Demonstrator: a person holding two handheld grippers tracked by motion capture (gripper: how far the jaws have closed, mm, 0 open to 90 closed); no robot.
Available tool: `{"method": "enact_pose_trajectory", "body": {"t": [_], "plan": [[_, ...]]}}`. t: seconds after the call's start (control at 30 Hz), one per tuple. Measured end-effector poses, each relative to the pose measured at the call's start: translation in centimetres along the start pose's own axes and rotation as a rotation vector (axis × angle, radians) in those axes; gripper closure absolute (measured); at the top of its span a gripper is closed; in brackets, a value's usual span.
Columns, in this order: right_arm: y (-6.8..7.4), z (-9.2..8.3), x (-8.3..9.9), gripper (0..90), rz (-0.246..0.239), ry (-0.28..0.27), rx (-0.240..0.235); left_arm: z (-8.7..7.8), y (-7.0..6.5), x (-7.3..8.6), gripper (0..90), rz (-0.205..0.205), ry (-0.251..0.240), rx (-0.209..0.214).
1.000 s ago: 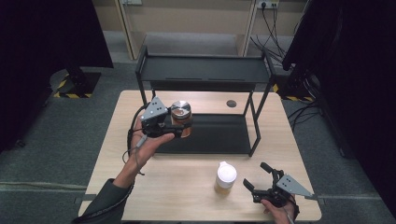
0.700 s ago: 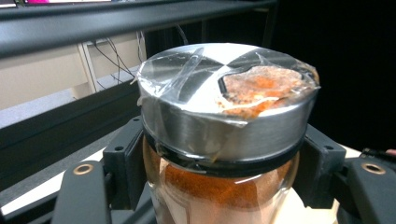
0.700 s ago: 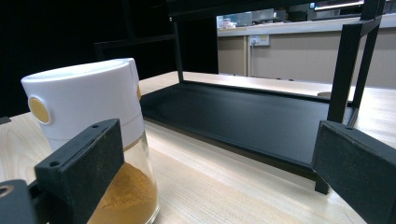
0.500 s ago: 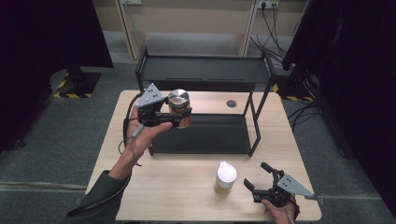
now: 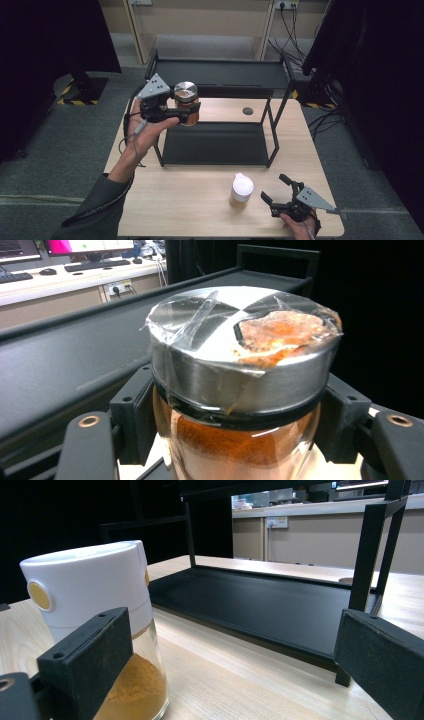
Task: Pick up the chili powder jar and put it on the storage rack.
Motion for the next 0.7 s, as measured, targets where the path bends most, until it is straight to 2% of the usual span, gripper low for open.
{"method": "enact_pose_trajectory", "body": {"t": [0.33, 0.7], "plan": [[0.0, 0.0, 0.0, 2.7, 0.001, 0.0, 0.0, -0.3, -0.1, -2.4, 30.3, 0.017, -0.004, -0.012], [0.0, 0.0, 0.0, 2.7, 0.002, -0.001, -0.001, 0.3, 0.3, -4.5, 30.3, -0.001, -0.015, -0.042]]}}
Point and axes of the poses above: each handheld gripper's, and its own axes: z roughly forward along the jaws, x roughly out of its underside, y roughly to its left, the point moved 1 cm from there along z, roughly forward along the jaws, and after that the axes turned 4 degrees about -y, right-handed, at the moved point
